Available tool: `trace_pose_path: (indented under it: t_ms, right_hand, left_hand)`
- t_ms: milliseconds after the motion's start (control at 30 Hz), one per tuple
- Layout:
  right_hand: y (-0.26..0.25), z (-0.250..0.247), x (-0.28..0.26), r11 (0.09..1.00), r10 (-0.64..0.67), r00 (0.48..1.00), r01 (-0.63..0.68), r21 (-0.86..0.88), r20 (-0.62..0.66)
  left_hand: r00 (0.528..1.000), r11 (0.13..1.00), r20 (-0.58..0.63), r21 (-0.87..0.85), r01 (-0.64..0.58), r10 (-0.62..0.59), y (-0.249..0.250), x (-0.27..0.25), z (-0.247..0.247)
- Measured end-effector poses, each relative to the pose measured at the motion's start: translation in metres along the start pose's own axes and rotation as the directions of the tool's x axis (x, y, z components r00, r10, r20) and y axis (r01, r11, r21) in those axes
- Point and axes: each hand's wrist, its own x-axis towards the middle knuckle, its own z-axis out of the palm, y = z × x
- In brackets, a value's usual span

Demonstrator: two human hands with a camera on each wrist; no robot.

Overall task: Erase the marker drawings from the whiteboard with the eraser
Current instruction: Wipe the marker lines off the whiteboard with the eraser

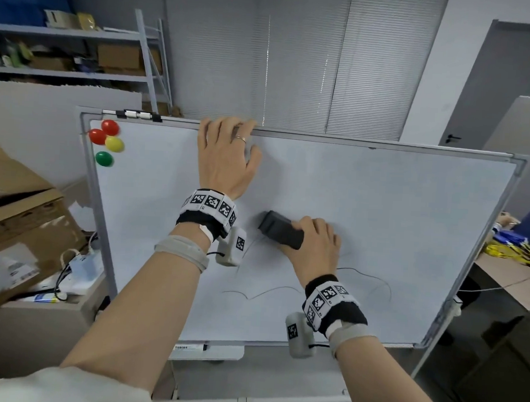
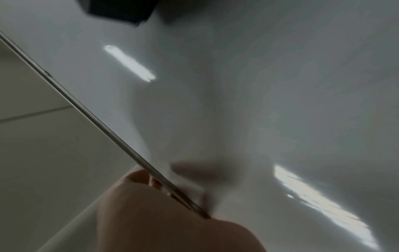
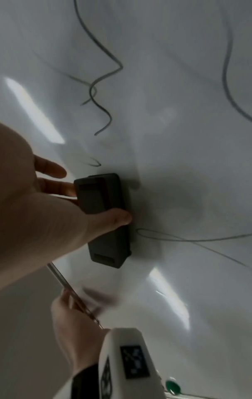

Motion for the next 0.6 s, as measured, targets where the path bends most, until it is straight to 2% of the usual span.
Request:
trace_pose_path:
  t_ms: [67,133,233,267,333,400,467,533,600]
  right_hand:
    - [0.006,-0.01,0.007,0.996,0.091,0.989,-0.089,0.029,-0.113]
    - [0.013,-0.021,0.017,0.976,0.216,0.942,-0.198,0.096,-0.257]
    - [0.014,-0.03,0.022,0.96,0.279,0.884,-0.242,0.142,-0.376]
    - [0.011,-0.028,0.019,0.961,0.272,0.886,-0.231,0.15,-0.376]
    - [0.0,-0.018,0.006,0.968,0.232,0.924,-0.189,0.163,-0.304]
    - [-0.011,-0.005,-0.009,0.985,0.138,0.975,-0.116,0.13,-0.174]
    - [-0.017,0.0,-0.014,0.997,0.036,0.994,-0.03,0.069,-0.101]
    - [-0.017,-0.005,-0.006,0.998,-0.012,0.988,0.022,0.062,-0.155]
    - [-0.018,-0.013,0.008,0.995,0.005,0.963,0.023,0.1,-0.271]
  left_hand:
    - [0.999,1.0,-0.017,-0.006,0.029,-0.029,0.0,-0.001,0.001]
    - [0.998,0.999,-0.045,-0.012,0.04,-0.041,0.002,-0.004,0.001]
    - [0.994,0.999,-0.104,-0.025,0.021,-0.023,0.008,-0.007,-0.001]
    - [0.993,0.999,-0.113,-0.029,0.015,-0.018,0.009,-0.008,-0.002]
    - [0.993,0.999,-0.117,-0.047,0.006,-0.012,0.008,-0.009,-0.004]
    - [0.995,0.995,-0.095,-0.094,0.013,-0.022,0.004,-0.009,-0.008]
    - [0.998,0.992,-0.052,-0.125,0.013,-0.02,-0.004,-0.007,-0.014]
    - [0.999,0.997,-0.033,-0.066,-0.039,0.037,-0.018,-0.006,-0.02]
    - [0.998,0.999,-0.039,0.005,-0.054,0.054,-0.034,-0.006,-0.024]
